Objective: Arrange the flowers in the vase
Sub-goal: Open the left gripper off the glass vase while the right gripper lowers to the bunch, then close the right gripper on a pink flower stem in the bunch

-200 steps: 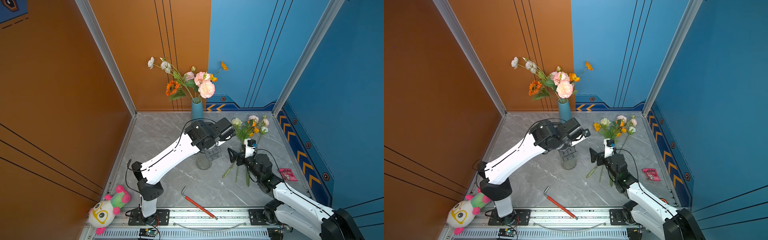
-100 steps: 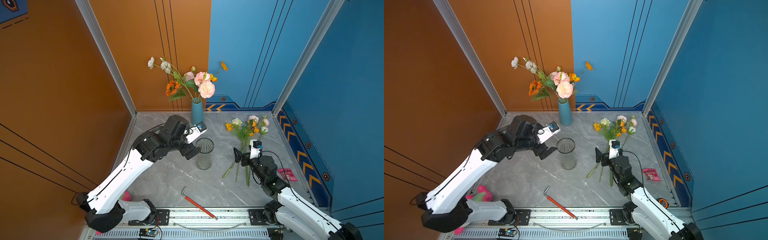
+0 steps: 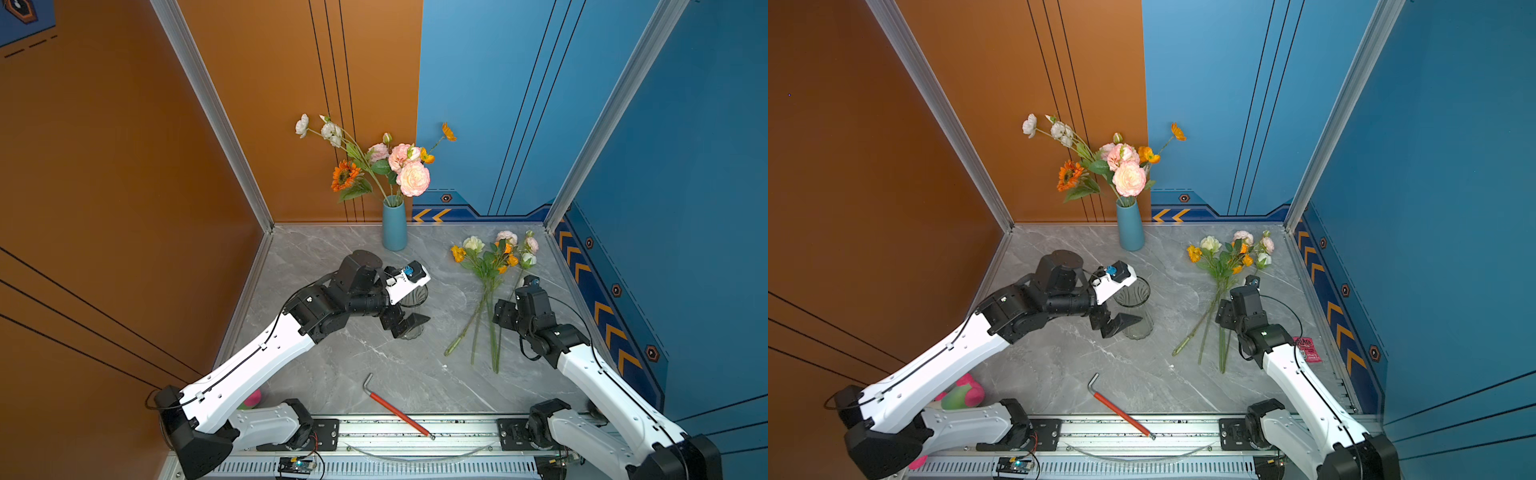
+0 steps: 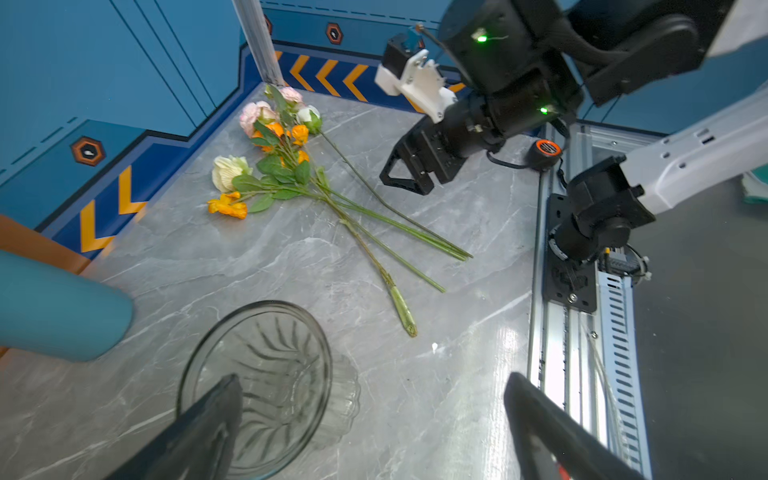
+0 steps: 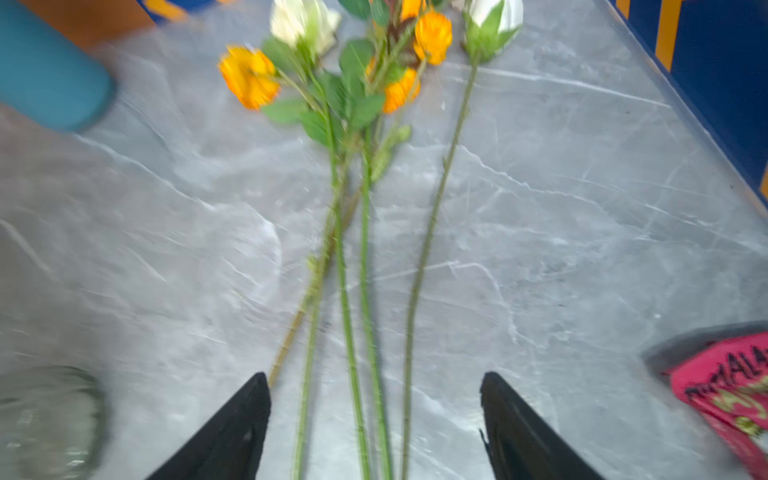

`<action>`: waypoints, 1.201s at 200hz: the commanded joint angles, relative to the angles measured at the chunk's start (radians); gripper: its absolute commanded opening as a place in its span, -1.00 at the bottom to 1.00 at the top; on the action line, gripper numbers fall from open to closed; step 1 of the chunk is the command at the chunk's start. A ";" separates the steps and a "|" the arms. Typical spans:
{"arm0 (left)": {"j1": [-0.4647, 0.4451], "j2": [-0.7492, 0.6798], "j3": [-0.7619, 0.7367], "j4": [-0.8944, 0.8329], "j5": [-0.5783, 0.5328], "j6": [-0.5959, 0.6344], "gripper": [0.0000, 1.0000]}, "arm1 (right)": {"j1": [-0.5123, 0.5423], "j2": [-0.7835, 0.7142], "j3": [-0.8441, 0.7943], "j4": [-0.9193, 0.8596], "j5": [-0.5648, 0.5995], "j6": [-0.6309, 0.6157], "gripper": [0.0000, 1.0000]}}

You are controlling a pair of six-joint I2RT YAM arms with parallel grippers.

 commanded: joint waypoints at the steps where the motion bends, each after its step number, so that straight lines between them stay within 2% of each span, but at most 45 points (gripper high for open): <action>1: -0.073 -0.030 -0.032 0.058 -0.144 -0.004 0.96 | -0.016 0.096 0.087 -0.054 -0.058 0.005 0.30; 15: -0.105 -0.033 -0.048 0.063 -0.235 0.008 0.96 | -0.014 0.171 0.114 -0.018 -0.092 0.002 0.25; 29: -0.121 -0.042 -0.063 0.077 -0.275 0.016 0.96 | -0.012 0.244 0.133 0.029 -0.129 0.017 0.17; 44: -0.124 -0.052 -0.077 0.089 -0.268 0.018 0.96 | 0.007 0.314 0.160 0.069 -0.149 0.040 0.06; 67: -0.132 -0.050 -0.083 0.090 -0.278 0.032 0.96 | 0.045 0.389 0.185 0.117 -0.110 0.082 0.03; 101: -0.135 -0.056 -0.089 0.090 -0.278 0.042 0.96 | 0.049 0.489 0.248 0.125 -0.072 0.106 -0.27; 133: -0.135 -0.056 -0.089 0.089 -0.277 0.046 0.96 | 0.050 0.556 0.297 0.129 -0.033 0.109 -0.42; 240: -0.136 -0.079 -0.096 0.089 -0.250 0.054 0.96 | 0.045 0.645 0.345 0.137 0.022 0.110 -0.53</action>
